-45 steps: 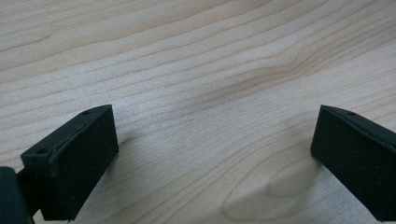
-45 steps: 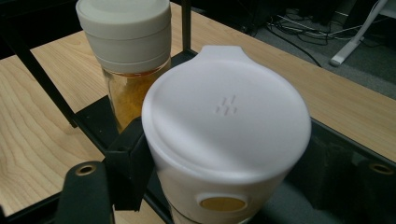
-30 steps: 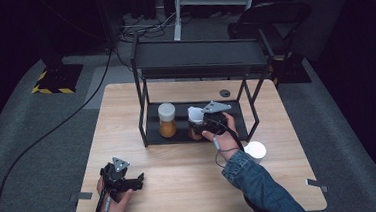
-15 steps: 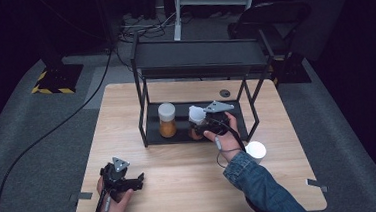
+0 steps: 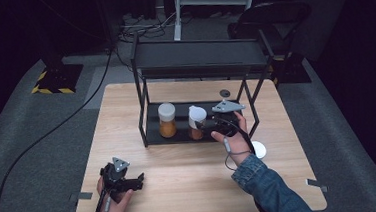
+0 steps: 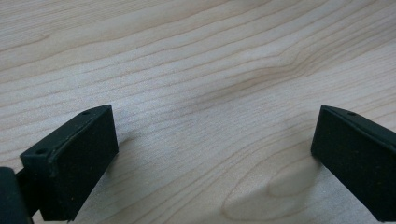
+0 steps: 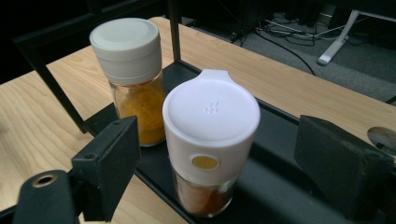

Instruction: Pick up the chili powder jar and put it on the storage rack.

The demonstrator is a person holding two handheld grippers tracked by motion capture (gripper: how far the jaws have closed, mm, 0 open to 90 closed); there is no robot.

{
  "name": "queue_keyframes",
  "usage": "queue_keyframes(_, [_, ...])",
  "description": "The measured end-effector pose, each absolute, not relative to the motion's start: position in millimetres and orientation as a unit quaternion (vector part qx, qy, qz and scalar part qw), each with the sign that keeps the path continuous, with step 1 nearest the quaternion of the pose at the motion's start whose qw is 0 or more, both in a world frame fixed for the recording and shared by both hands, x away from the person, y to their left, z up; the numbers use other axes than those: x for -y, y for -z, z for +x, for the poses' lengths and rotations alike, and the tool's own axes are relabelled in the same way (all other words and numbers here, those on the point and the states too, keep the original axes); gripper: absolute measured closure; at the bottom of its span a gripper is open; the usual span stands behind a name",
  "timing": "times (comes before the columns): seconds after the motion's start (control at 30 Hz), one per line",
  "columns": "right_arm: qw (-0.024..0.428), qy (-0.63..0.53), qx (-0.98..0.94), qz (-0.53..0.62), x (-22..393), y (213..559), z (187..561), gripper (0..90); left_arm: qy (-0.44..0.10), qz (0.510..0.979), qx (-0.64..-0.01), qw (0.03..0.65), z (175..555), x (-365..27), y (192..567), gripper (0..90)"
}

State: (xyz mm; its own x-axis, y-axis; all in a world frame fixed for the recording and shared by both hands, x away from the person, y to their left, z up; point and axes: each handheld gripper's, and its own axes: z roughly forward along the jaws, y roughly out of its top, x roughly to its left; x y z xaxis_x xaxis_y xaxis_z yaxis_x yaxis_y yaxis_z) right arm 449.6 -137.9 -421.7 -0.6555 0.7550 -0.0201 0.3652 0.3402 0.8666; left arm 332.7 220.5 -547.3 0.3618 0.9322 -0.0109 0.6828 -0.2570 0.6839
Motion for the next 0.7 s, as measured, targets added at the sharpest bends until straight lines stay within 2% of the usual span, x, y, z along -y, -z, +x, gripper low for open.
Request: queue_keyframes(0.7, [0.217,-0.454,-0.785,0.36,175.0,404.4,413.7,14.4,-0.202,0.769,-0.524,0.306,335.3,-220.4,547.2,0.4])
